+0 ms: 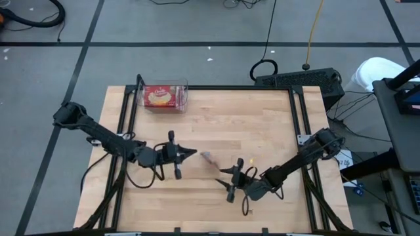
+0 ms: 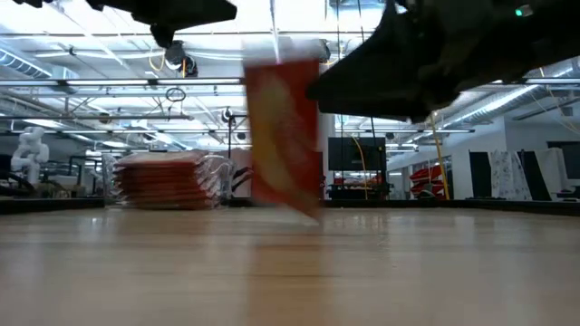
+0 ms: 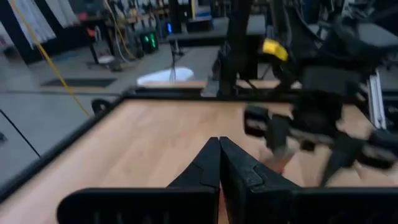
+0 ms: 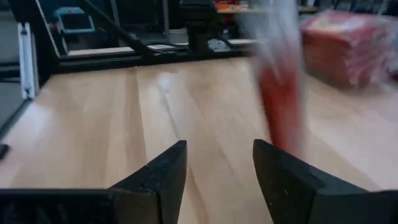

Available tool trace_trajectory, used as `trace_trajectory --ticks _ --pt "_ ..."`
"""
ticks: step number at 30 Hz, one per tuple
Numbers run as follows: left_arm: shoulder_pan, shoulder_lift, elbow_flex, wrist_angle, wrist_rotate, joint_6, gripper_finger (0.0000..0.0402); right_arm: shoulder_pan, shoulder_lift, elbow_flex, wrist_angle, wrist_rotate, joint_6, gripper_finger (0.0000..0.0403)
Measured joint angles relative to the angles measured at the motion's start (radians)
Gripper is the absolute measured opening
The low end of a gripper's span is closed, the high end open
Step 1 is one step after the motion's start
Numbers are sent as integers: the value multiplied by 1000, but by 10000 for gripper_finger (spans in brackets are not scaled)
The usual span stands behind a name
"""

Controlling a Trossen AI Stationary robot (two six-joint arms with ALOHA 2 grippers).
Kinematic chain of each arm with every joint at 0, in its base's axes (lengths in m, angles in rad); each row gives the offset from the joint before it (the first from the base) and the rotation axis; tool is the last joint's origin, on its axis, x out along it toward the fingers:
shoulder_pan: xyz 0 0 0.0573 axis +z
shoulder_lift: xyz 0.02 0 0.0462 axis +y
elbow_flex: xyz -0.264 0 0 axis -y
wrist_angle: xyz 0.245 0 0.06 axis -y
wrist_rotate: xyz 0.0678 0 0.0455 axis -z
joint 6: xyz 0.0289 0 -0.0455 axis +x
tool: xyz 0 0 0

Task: Sort popcorn bags into baskets
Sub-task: Put the red popcorn bag into the transparent bin

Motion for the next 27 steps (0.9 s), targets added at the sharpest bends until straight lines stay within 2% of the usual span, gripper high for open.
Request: trace_trajectory --ticks 8,13,18,21,24,27 --pt "28 2 0 27 5 0 4 -18 51 33 -24 185 -91 196" --pt "28 35 0 -27 8 -67 15 -16 50 33 -68 182 -159 196" --pt "29 120 -1 -29 8 -125 20 -23 49 33 -108 182 -285 195" --pt "29 171 -1 -33 9 -137 20 -22 30 32 -194 206 -370 190" --pt "31 205 -1 -32 9 -157 20 -36 -52 32 -373 162 -376 181" --pt "44 241 0 -24 9 -177 21 -91 -162 33 -597 -5 -356 170"
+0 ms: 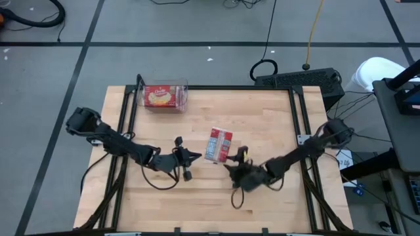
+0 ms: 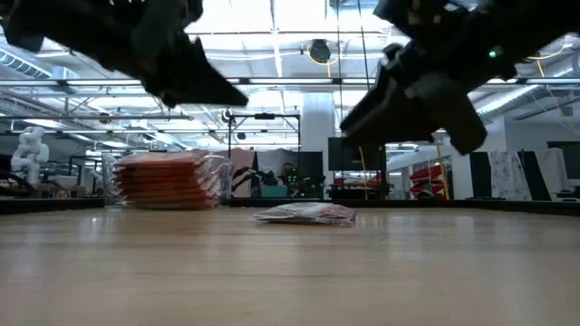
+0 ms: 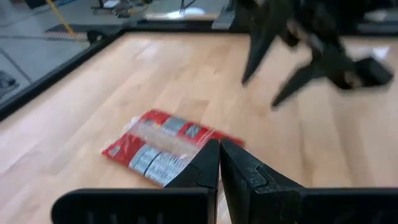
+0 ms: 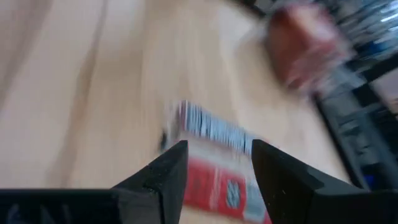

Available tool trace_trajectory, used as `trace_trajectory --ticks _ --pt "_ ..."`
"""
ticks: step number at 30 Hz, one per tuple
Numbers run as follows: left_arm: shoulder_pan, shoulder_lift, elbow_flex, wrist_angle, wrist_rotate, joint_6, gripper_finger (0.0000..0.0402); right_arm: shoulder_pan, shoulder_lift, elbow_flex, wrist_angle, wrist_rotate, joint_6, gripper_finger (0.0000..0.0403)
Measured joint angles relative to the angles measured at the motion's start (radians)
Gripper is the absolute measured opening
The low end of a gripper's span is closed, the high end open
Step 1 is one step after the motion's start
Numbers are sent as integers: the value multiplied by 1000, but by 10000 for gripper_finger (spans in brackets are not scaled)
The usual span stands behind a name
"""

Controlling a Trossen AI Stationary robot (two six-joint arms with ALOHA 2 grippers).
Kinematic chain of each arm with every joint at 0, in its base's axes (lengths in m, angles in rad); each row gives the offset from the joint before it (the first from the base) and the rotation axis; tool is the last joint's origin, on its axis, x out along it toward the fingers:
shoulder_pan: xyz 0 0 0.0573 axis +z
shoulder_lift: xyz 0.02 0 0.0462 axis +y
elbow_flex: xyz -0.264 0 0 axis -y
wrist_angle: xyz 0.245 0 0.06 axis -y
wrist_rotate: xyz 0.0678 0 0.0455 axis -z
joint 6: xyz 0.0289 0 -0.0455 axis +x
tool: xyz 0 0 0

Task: Sort popcorn bags into baskets
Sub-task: Put the red popcorn bag into the transparent bin

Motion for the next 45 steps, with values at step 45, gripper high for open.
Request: trace_trajectory --ticks 45 --pt "302 428 92 77 250 -241 21 -350 54 -63 -20 -481 -809 202"
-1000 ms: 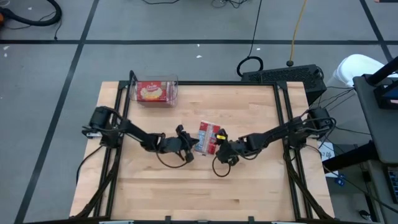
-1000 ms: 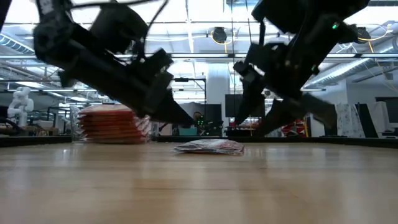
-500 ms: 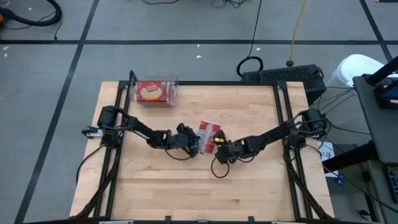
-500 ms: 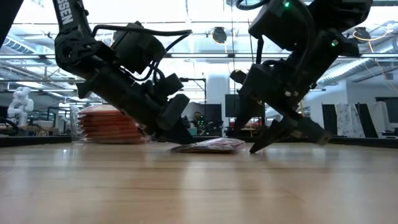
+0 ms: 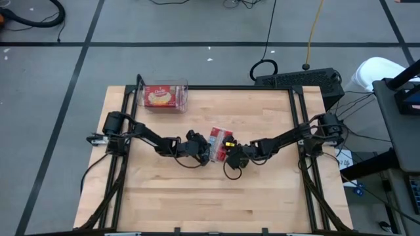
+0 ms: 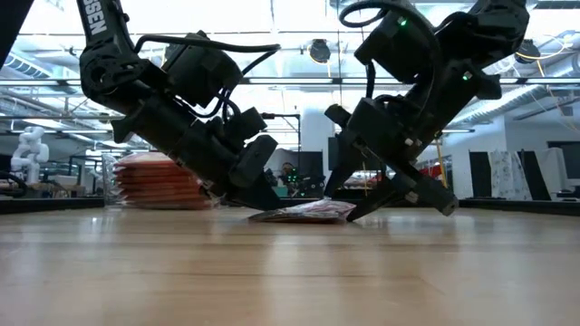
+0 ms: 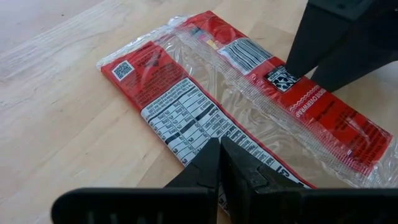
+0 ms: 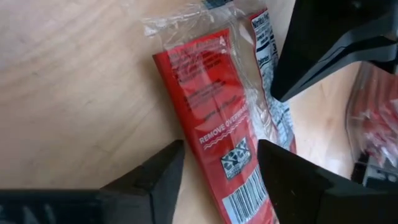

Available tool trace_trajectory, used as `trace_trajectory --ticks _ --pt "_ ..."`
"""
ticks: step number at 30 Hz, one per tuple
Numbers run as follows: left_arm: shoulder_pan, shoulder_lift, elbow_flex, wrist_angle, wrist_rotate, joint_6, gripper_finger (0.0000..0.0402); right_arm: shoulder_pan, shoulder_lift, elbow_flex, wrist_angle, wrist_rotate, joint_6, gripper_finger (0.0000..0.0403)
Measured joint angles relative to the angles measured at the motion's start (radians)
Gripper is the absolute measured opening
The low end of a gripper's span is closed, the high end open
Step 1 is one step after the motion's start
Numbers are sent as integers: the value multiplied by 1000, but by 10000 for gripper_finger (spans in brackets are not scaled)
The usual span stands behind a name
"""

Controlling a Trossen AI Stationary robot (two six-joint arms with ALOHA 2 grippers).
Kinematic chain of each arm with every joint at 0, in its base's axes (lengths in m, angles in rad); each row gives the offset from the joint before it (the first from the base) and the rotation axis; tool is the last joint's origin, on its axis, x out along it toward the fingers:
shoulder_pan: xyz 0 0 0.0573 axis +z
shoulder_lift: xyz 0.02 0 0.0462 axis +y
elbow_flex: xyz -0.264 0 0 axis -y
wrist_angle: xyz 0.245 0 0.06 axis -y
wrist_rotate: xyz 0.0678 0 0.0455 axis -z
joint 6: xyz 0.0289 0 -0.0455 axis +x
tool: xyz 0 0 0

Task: Sort popcorn bags into baskets
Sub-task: Put the red popcorn bag into the transparent bin

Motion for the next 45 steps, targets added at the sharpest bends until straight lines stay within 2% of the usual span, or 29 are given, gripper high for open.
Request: trace_trajectory --ticks 7,12,14,20,24,28,33,36,39,43,45 --pt "0 1 -1 2 0 -4 21 -33 1 0 -6 -78 10 108" --pt "-4 -17 -4 32 6 25 21 -33 3 -2 -10 -79 32 26" --pt "-16 -60 -8 14 15 43 21 -34 3 -2 -6 -72 63 8" --pt "-82 -292 -4 -79 11 162 21 -2 -24 -2 -11 -68 274 8" --pt "-172 -412 -5 -102 -10 289 21 43 -82 -2 -13 -70 416 2" --pt "-275 -450 -4 -65 -55 458 22 86 -165 7 -18 -74 580 1" --pt "-384 -451 -3 7 -206 570 26 123 -272 60 -97 -71 761 0" --pt "-440 -450 -3 71 -316 628 51 132 -303 100 -209 -75 846 0" --pt "-481 -451 -2 146 -389 724 99 138 -311 141 -301 -83 909 0" --pt "-460 -451 -2 154 -406 662 174 135 -311 158 -331 -158 937 0" --pt "-433 -450 -2 135 -369 586 206 133 -310 158 -329 -175 950 0"
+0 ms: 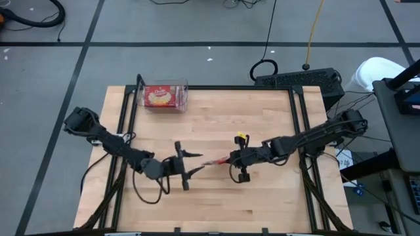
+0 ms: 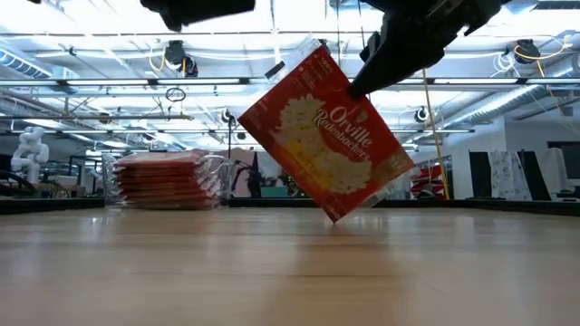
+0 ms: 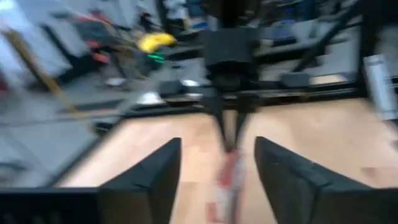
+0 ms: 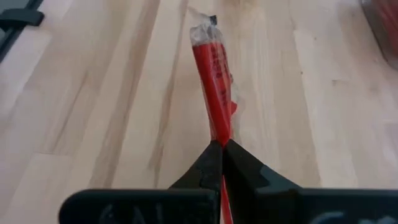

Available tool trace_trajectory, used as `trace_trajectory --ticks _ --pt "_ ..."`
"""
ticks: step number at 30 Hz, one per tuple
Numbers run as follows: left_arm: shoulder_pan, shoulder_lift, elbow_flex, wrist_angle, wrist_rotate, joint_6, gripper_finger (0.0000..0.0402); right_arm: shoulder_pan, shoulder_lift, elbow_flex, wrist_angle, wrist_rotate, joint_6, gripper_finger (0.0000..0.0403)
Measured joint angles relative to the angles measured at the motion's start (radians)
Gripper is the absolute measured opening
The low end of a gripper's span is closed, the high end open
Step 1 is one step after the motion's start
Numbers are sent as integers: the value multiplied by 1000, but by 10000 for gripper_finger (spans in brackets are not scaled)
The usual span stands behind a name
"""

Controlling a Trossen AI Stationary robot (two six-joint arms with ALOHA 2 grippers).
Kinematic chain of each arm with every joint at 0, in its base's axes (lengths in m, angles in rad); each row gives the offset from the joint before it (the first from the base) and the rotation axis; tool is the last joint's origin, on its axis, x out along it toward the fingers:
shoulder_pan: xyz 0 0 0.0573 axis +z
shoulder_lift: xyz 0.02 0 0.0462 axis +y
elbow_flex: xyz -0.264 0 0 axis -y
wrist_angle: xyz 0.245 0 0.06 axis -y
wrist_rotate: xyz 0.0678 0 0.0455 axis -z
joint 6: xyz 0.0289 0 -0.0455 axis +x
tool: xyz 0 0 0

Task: Sort popcorn bags into baskets
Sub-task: Put the red popcorn bag into the transparent bin

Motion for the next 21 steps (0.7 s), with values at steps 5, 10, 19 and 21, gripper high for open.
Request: trace_trajectory --ticks 5,10,19,21 --pt "67 48 1 -2 219 -117 266 -1 0 0 -1 -1 13 0" --pt "86 118 25 -10 205 -123 298 -3 0 0 -3 -1 12 0" --pt "182 219 97 -108 296 -210 257 -23 0 0 -6 0 13 0" --pt "196 225 109 -139 313 -205 226 -27 0 0 -6 0 13 0"
